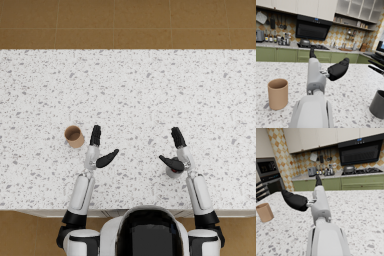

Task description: Pick up two cups and pour the berry on the right into the cup on the left

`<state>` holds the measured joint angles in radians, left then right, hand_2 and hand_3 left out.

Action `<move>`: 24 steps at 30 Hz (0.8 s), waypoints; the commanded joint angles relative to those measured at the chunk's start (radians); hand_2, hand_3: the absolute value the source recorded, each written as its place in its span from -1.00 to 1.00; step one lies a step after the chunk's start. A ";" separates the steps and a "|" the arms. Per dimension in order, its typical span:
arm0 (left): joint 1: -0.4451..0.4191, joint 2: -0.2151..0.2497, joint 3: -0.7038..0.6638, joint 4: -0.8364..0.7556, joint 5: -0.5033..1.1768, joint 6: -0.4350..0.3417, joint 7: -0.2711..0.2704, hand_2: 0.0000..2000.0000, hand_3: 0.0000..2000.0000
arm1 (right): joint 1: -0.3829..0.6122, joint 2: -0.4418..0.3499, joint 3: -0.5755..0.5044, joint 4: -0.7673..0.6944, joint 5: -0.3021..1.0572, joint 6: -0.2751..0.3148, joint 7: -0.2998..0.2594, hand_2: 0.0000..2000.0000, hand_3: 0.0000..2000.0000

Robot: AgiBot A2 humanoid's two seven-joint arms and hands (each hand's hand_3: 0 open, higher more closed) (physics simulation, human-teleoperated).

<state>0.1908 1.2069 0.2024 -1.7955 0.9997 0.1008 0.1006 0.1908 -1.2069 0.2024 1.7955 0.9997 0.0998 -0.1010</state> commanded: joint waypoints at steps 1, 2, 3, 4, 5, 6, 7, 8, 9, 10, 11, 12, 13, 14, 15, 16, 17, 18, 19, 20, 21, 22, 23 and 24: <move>0.000 0.000 0.000 0.000 0.000 0.000 0.000 -1.00 -1.00 | 0.000 0.000 0.000 0.000 0.000 0.000 0.000 -1.00 -1.00; 0.000 0.000 0.000 0.000 0.000 0.000 0.000 -1.00 -1.00 | 0.000 0.000 0.000 0.000 0.000 0.000 0.000 -1.00 -1.00; 0.000 0.000 0.000 0.000 0.000 0.000 0.000 -1.00 -1.00 | 0.000 0.000 0.000 0.000 0.000 0.000 0.000 -1.00 -1.00; 0.000 0.000 0.000 0.000 0.000 0.000 0.000 -1.00 -1.00 | 0.000 0.000 0.000 0.000 0.000 0.000 0.000 -1.00 -1.00; 0.000 0.000 0.000 0.000 0.000 0.000 0.000 -1.00 -1.00 | 0.000 0.000 0.000 0.000 0.000 0.000 0.000 -1.00 -1.00; 0.000 0.000 0.000 0.000 0.000 0.000 0.000 -1.00 -1.00 | 0.000 0.000 0.000 0.000 0.000 0.000 0.000 -1.00 -1.00; 0.000 0.000 0.000 0.000 0.000 0.000 0.000 -1.00 -1.00 | 0.000 0.000 0.000 0.000 0.000 0.000 0.000 -1.00 -1.00; 0.000 0.000 0.000 0.000 0.000 0.000 0.000 -1.00 -1.00 | 0.000 0.000 0.000 0.000 0.000 0.000 0.000 -1.00 -1.00; 0.000 0.000 0.000 0.000 0.000 0.000 0.000 -1.00 -1.00 | 0.000 0.000 0.000 0.000 0.000 0.000 0.000 -1.00 -1.00; 0.000 0.000 0.000 0.000 0.000 0.000 0.000 -1.00 -1.00 | 0.000 0.000 0.000 0.000 0.000 0.000 0.000 -1.00 -1.00; 0.000 0.000 0.000 0.000 0.000 0.000 0.000 -1.00 -1.00 | 0.000 0.000 0.000 0.000 0.000 0.000 0.000 -1.00 -1.00; 0.000 0.000 0.000 0.000 0.000 0.000 0.000 -1.00 -1.00 | 0.000 0.000 0.000 0.000 0.000 0.000 0.000 -1.00 -1.00; 0.000 0.000 0.000 0.000 0.000 0.000 0.000 -1.00 -1.00 | 0.000 0.000 0.000 0.000 0.000 0.000 0.000 -1.00 -1.00; 0.000 0.000 0.000 0.000 0.000 0.000 0.000 -1.00 -1.00 | 0.000 0.000 0.000 0.000 0.000 0.000 0.000 -1.00 -1.00; 0.000 0.000 0.000 0.000 0.000 0.000 0.000 -1.00 -1.00 | 0.000 0.000 0.000 0.000 0.000 0.000 0.000 -1.00 -1.00; 0.000 0.000 0.000 0.000 0.000 0.000 0.000 -1.00 -1.00 | 0.000 0.000 0.000 0.000 0.000 0.000 0.000 -1.00 -1.00; 0.000 0.000 0.000 0.000 0.000 0.000 0.000 -1.00 -1.00 | 0.000 0.000 0.000 0.000 0.000 0.000 0.000 -1.00 -1.00; 0.002 0.001 0.030 0.016 0.000 0.000 0.000 -1.00 -1.00 | 0.002 -0.001 0.030 -0.016 0.000 0.000 0.000 -1.00 -1.00; -0.020 -0.008 0.001 -0.002 0.000 -0.029 -0.028 -1.00 -1.00 | -0.018 0.008 0.025 0.032 0.000 -0.028 0.029 -1.00 -1.00; -0.030 -0.009 -0.026 -0.007 0.000 -0.049 -0.049 -1.00 -1.00 | -0.039 0.016 0.017 0.063 0.000 -0.049 0.049 -1.00 -1.00; -0.045 -0.011 -0.053 -0.004 0.000 -0.064 -0.064 -1.00 -1.00 | -0.069 0.029 -0.004 0.087 0.000 -0.063 0.064 -1.00 -1.00; -0.069 -0.017 -0.079 -0.004 0.000 -0.074 -0.074 -1.00 -1.00 | -0.099 0.040 -0.027 0.111 0.000 -0.073 0.074 -1.00 -1.00; -0.095 -0.023 -0.093 0.003 0.000 -0.082 -0.082 -1.00 -1.00 | -0.129 0.052 -0.037 0.113 0.000 -0.081 0.082 -1.00 -1.00; -0.106 -0.022 -0.119 0.005 0.031 -0.087 -0.087 -1.00 -1.00 | -0.160 0.065 -0.043 0.139 0.031 -0.086 0.087 -1.00 -1.00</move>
<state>0.1158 1.1980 0.1340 -1.7900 1.0618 0.0098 0.0098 0.0869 -1.1741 0.1842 1.8847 1.0618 0.0097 -0.0098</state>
